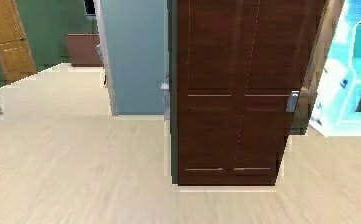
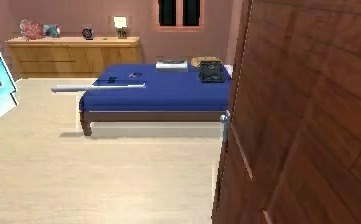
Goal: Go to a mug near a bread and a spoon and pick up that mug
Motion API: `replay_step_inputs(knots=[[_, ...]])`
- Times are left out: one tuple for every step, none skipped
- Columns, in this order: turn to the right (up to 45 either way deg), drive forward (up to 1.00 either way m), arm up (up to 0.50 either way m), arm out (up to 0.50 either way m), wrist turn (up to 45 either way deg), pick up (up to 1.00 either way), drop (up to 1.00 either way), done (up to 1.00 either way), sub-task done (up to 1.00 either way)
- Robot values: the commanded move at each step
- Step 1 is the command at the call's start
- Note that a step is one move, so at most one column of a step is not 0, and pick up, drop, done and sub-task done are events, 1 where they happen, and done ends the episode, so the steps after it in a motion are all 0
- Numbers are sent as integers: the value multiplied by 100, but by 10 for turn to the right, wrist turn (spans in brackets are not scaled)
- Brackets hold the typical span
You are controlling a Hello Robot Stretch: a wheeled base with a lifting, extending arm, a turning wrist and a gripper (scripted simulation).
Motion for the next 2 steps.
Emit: replay_step_inputs(knots=[[0,20,0,0,0,0,0,0,0],[-330,0,0,0,0,0,0,0,0]])
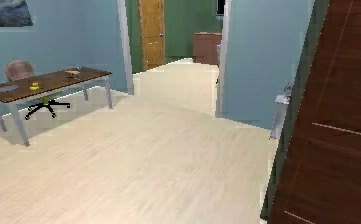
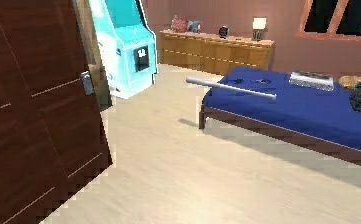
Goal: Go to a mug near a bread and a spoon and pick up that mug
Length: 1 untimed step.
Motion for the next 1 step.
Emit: replay_step_inputs(knots=[[0,100,0,0,0,0,0,0,0]])
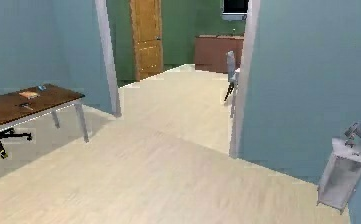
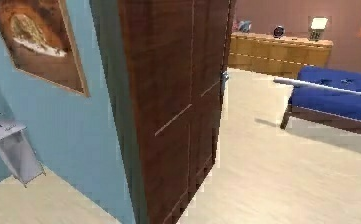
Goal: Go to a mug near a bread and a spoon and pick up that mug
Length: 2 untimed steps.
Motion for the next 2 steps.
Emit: replay_step_inputs(knots=[[-150,0,0,0,0,0,0,0,0],[0,15,0,0,0,0,0,0,0]])
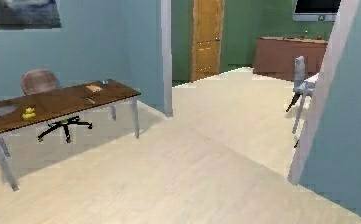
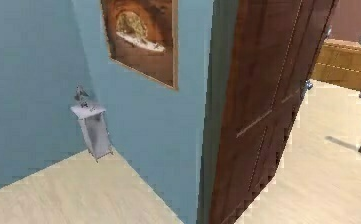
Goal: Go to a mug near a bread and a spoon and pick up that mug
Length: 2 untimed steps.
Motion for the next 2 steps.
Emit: replay_step_inputs(knots=[[120,0,0,0,0,0,0,0,0],[0,100,0,0,0,0,0,0,0]])
